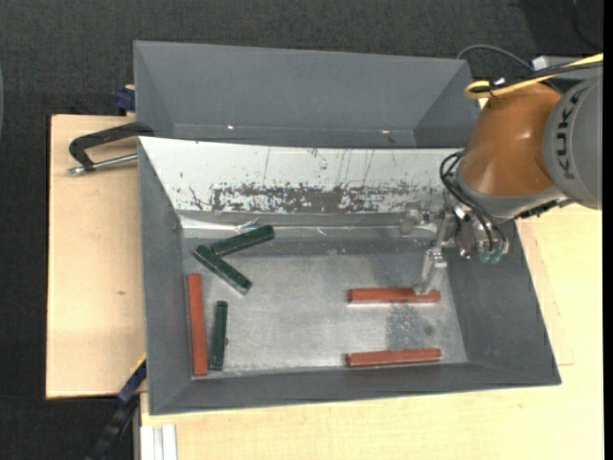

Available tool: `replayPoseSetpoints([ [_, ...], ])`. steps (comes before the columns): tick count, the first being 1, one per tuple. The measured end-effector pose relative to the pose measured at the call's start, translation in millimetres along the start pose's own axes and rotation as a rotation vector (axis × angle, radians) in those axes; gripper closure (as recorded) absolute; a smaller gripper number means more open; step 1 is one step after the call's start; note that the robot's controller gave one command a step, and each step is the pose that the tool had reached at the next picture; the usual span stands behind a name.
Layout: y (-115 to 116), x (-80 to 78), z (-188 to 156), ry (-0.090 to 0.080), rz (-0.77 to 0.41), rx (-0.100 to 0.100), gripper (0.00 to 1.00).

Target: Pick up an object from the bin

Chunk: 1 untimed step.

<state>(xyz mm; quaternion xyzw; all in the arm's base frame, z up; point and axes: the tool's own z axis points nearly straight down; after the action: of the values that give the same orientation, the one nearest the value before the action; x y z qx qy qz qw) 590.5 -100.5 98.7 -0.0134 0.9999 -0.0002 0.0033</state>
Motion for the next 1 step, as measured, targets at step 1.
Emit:
replayPoseSetpoints([
  [1, 7.0, 19.6, 9.6, -0.001, -0.147, 0.001, 0.00],
])
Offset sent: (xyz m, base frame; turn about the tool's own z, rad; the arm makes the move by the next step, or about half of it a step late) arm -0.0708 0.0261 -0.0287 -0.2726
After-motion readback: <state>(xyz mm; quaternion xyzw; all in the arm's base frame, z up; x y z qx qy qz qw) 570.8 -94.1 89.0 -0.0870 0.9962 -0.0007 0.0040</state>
